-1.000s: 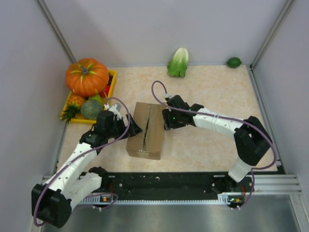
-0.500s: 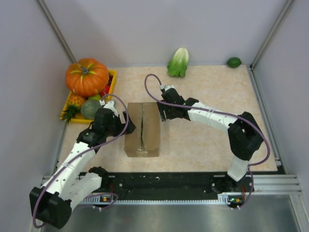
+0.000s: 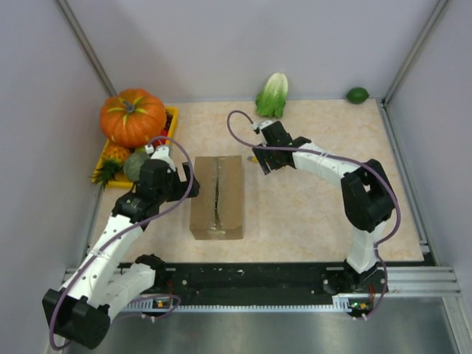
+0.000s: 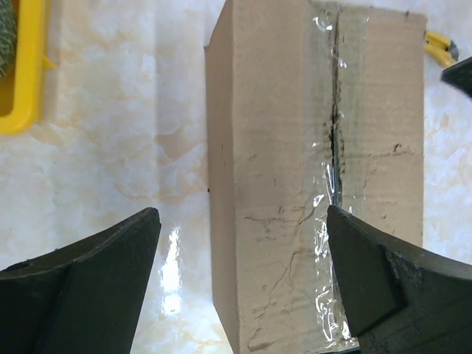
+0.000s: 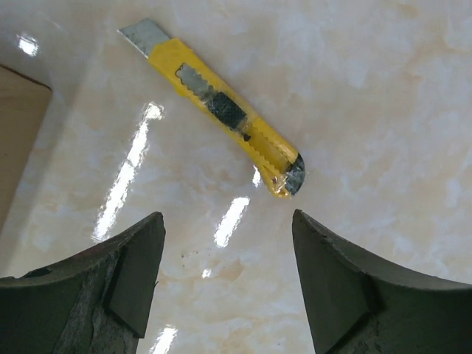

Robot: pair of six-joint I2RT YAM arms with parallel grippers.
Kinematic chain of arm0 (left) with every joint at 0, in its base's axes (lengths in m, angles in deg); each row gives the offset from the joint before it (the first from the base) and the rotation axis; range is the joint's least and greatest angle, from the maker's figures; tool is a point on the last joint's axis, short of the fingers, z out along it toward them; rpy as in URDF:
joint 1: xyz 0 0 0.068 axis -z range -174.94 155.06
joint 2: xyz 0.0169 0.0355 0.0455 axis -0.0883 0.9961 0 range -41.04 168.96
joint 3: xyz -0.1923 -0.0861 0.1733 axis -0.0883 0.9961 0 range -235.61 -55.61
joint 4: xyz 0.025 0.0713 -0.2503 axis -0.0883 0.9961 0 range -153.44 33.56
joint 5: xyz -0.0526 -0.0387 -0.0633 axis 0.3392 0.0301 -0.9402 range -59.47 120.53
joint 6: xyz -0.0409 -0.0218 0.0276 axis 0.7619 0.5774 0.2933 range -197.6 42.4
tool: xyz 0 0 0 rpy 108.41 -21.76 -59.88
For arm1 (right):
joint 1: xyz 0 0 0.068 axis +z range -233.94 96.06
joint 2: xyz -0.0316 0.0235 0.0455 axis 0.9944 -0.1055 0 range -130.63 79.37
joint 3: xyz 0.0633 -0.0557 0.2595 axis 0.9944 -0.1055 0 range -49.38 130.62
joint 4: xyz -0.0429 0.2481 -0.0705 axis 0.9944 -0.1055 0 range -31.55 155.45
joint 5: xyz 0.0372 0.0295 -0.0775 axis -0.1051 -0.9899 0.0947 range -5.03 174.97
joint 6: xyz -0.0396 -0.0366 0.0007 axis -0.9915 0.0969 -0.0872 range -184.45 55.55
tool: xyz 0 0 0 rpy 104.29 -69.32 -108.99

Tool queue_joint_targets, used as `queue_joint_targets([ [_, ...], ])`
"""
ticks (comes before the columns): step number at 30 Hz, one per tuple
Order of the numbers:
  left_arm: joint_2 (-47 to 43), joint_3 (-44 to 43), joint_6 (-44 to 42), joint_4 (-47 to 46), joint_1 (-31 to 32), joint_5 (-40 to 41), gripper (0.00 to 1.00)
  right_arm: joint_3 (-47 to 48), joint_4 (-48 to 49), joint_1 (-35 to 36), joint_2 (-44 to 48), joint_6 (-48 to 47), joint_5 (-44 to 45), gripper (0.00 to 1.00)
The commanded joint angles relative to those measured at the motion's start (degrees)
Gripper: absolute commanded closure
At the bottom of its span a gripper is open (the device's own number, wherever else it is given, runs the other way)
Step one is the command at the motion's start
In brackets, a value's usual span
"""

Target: Unpack the express box

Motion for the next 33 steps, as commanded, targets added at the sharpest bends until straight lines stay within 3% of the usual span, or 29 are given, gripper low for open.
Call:
queue_joint_targets([
  [1,0.8,-4.1,-1.4,-0.2,-0.4,1.7,0.01,4.0,0.8,-1.7,-4.2,-8.3,-5.5,0.31],
  [14,0.7,-4.9,-1.2,0.2,-0.7,1.2,0.01,12.9,1.0,-7.8,-14.1,-11.3,-13.3,0.31],
  [19,2.0,-5.6,-0.5,0.2,-0.7,1.2,0.01,14.0,-0.7,-10.0,-15.8,-9.1,-21.3,0.31],
  [25,3.0,-5.6,0.0,-1.0,-0.7,0.0,0.01,12.2,-2.4,-10.1,-15.7,-8.4,-21.4,0.33],
  [26,3.1,-5.6,0.0,-1.1,-0.7,0.0,0.01,12.0,-2.6,-10.2,-15.8,-7.7,-20.9,0.34],
  [30,4.1,-5.7,-0.4,-1.7,-0.7,0.0,0.01,13.7,-6.6,-10.2,-17.8,-4.1,-18.7,0.62],
  [33,4.7,-6.3,-0.4,-1.9,-0.8,-0.3,0.01,12.7,-7.2,-10.1,-17.5,-2.2,-18.2,0.66],
])
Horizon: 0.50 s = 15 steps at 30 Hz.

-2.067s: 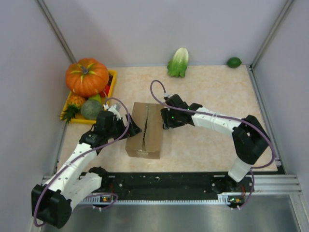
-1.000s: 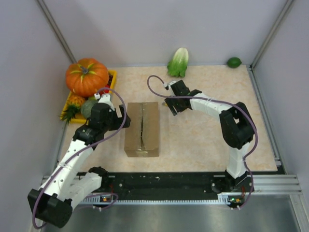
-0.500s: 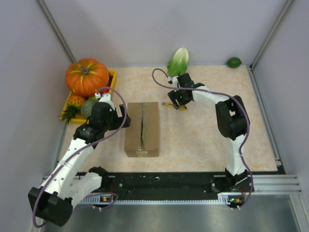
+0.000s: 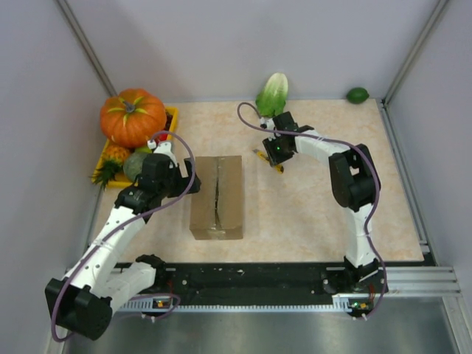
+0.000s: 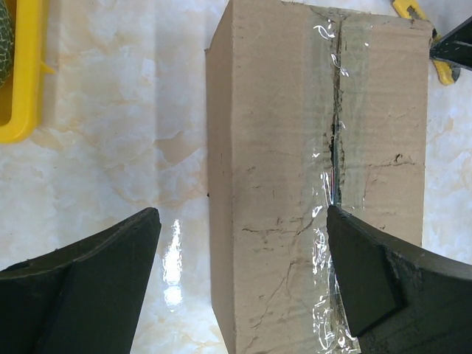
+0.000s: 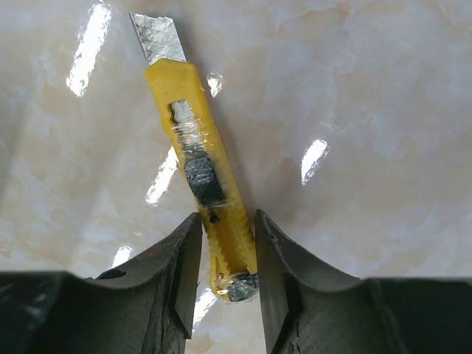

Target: Unpack the express box

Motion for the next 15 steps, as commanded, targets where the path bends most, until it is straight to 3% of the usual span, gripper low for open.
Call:
queue_joint_targets([
  [1,0.8,-2.8,-0.3,-2.5,-0.4,-0.3,0.02,0.1,-3.8,-0.1,-0.9,3.8,1.4,0.66],
  [9,1.3,-4.3,-1.7,-2.4,-0.4,-0.5,0.02,-3.4,-3.6,2.8,1.6,4.0,9.2,0.68],
  [15,0.7,-4.6,-2.6,-2.4,-0.5,-0.4,0.01,-4.5,-2.4,2.9,5.6,11.3,9.7,0.74],
])
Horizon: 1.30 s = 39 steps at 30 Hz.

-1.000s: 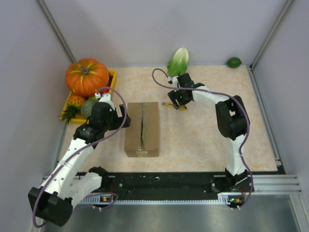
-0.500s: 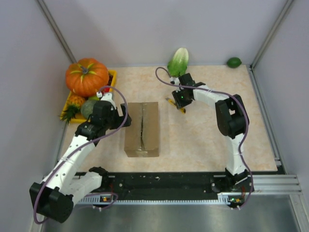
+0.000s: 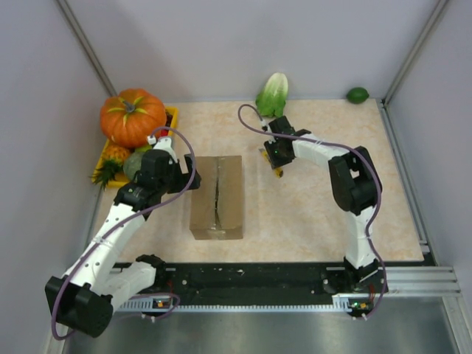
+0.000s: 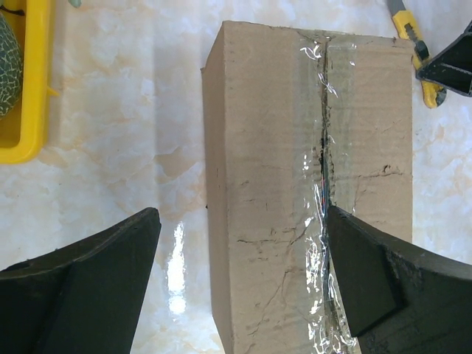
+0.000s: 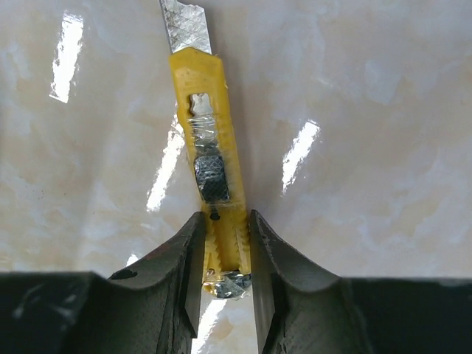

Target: Unpack the express box

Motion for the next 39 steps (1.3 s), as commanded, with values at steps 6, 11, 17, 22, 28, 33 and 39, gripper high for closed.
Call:
queue_joint_targets([
  [6,-0.3,-3.1,-1.8,-2.3,-0.4,-0.9,0.02,-1.4,-3.1,0.4,8.0,9.0,-0.7,0.78],
  [11,0.5,-3.9,-1.3,-2.5,-0.4,-2.2,0.02,-2.3,-3.1,0.2,11.0,11.2,-3.1,0.78],
  [17,0.3,-3.6,-1.1,-2.5,-0.4,-4.4,0.02,-3.7,-3.2,0.2,12.6,12.3,-4.0,0.75],
  [22,-0.6,-2.8,-0.9,-2.5,-0.4,-4.5,0.02,-2.8,-3.1,2.2,11.0,7.5,-3.9,0.57],
  [28,-1.4,-2.0,-0.3,-2.4,-0.4,-4.7,0.01,1.6,-2.4,3.8,4.6,4.7,1.4,0.5],
  [33,-2.2,-1.6,-0.4,-1.9,-0.4,-4.3,0.02,4.2,-1.6,3.8,-0.3,3.4,3.4,0.5],
  [39,-2.2,-1.6,-0.6,-1.8,-0.5,-4.0,0.02,5.4,-0.2,3.8,-1.9,1.0,5.1,0.52],
])
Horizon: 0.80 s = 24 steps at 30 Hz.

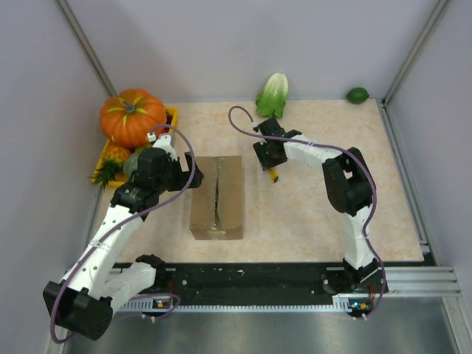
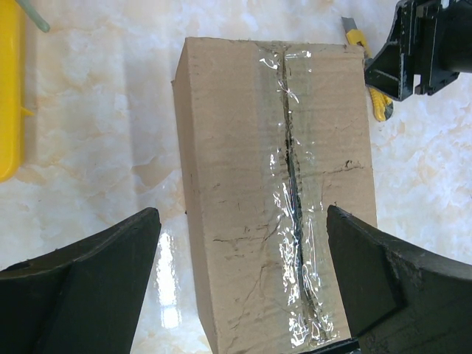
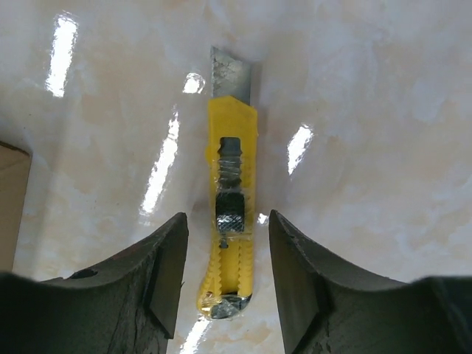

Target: Unpack the express box

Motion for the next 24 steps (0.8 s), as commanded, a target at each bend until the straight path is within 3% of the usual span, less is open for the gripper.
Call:
queue_joint_targets([
  [1,-0.8,0.1,0.2,-1.6,-0.3,0.3,0.01,3.2,2.1,0.0,-1.7,-2.6,2.4,0.54],
  [13,-0.8,-0.2,0.2,-1.6,-0.4,-0.2,0.01,3.3,1.8,-0.1,-2.3,-1.6,0.1,0.73],
  [24,-0.4,-0.9,0.6,-2.0,-0.3,-1.7,0.02,4.0,1.7,-0.1,4.4,0.5,0.5,0.77],
])
